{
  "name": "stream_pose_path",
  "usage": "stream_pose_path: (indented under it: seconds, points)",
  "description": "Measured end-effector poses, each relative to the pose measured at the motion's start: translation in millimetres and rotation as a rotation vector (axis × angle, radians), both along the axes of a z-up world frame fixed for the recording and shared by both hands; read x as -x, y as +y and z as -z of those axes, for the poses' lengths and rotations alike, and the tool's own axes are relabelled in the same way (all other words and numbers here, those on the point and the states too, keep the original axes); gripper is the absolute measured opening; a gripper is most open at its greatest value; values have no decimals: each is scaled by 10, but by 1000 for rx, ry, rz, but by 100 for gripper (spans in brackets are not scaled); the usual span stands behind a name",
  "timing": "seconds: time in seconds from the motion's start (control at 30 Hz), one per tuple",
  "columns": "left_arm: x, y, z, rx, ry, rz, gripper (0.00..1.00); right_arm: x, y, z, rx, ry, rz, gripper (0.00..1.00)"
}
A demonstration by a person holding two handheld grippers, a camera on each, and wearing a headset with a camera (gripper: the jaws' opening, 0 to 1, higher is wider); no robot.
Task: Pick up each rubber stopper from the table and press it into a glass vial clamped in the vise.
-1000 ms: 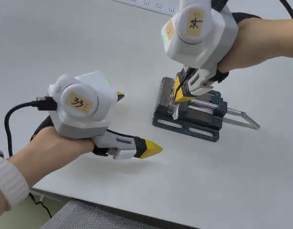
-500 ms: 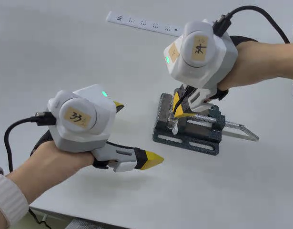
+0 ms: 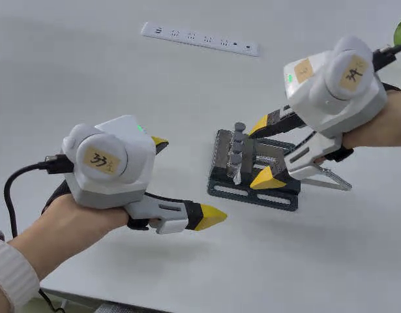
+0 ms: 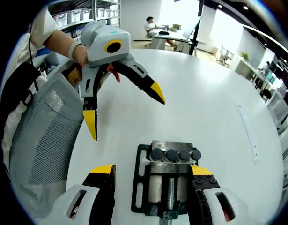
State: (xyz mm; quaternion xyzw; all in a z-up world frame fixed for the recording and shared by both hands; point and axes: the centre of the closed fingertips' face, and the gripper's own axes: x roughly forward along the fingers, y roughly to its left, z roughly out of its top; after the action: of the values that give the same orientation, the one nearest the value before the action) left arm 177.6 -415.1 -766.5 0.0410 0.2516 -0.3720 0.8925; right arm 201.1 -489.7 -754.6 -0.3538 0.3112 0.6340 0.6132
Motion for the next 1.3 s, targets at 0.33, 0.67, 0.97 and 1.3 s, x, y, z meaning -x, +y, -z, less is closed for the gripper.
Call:
stream_pose_path:
  seconds: [0.33,0.67,0.97,1.3]
  points:
    - [-12,-5,-59,19,-6,1,95,84,-357,68,-128,24,231,92]
    - [7,-2,-103,4,-12,9,99,203,-751,107,-195,31,387,99]
    - [49,42,-120,-18,-11,6,99,329,-997,109,-236,27,484,99]
    - [91,119,-127,-38,-5,-5,99,482,-1162,128,-291,33,579,99]
